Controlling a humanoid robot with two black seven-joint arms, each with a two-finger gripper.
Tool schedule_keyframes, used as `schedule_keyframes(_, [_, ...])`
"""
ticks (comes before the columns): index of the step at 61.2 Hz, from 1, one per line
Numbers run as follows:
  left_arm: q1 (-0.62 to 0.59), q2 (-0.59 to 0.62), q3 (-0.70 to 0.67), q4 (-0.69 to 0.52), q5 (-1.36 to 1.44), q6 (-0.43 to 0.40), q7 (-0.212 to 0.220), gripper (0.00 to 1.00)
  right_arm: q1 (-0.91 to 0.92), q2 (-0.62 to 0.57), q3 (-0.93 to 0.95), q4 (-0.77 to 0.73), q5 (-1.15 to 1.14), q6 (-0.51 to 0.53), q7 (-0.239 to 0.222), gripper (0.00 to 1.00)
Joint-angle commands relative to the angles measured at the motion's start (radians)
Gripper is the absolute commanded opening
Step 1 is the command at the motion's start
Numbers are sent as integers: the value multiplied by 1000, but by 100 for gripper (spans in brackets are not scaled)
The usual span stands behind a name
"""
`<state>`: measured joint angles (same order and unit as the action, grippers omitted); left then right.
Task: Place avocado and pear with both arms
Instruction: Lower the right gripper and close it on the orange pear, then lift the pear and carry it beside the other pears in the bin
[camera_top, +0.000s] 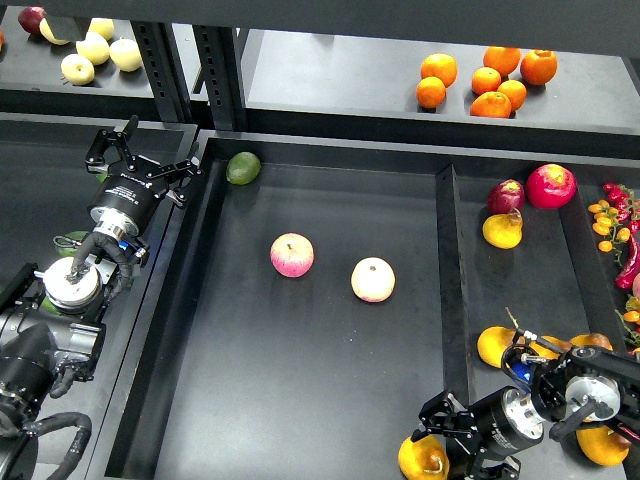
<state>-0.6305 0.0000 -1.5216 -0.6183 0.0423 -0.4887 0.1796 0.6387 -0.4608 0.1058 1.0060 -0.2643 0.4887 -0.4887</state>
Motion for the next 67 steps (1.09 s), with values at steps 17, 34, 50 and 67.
schedule_keyframes(17, [0,0,0,-1,-1,0,1,100,-10,30,26,-18,-26,0,0,42])
schedule_keyframes(34, [0,0,0,-4,1,0,3,100,-24,47,81,-20,-29,0,0,19])
schedule_keyframes(50, [0,0,0,-6,1,0,3,100,-33,47,161,-27,-32,0,0,7])
schedule_keyframes(67, [0,0,0,-4,1,0,3,100,-11,-10,235,-11,105,0,0,7])
